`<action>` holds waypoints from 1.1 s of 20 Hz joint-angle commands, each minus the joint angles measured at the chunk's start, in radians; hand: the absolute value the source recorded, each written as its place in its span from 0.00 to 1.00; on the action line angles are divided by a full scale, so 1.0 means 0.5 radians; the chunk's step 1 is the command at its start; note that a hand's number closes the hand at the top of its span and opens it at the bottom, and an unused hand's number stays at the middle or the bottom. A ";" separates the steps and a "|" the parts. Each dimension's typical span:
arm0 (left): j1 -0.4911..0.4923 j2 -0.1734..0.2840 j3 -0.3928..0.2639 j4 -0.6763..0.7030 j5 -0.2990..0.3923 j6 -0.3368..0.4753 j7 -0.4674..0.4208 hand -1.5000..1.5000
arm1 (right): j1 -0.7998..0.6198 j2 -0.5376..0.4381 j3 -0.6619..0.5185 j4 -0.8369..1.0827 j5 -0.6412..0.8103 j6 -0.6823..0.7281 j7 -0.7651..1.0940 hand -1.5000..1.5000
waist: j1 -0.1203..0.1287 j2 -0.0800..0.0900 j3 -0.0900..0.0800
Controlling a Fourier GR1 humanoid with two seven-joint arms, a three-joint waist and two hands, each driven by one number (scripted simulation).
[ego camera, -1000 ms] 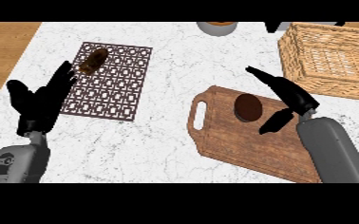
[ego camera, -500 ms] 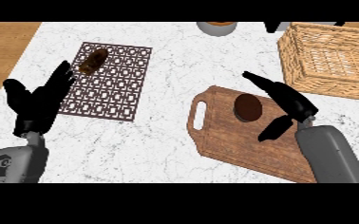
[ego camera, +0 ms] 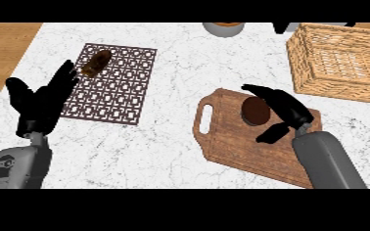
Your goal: Pick the cupcake from the cutting board and place it in the basket
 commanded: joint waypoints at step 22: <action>0.035 -0.006 0.082 0.011 -0.023 -0.034 -0.033 0.50 | 1.172 0.170 0.621 -1.011 0.479 -0.218 0.202 1.00 | -0.075 -0.015 -0.003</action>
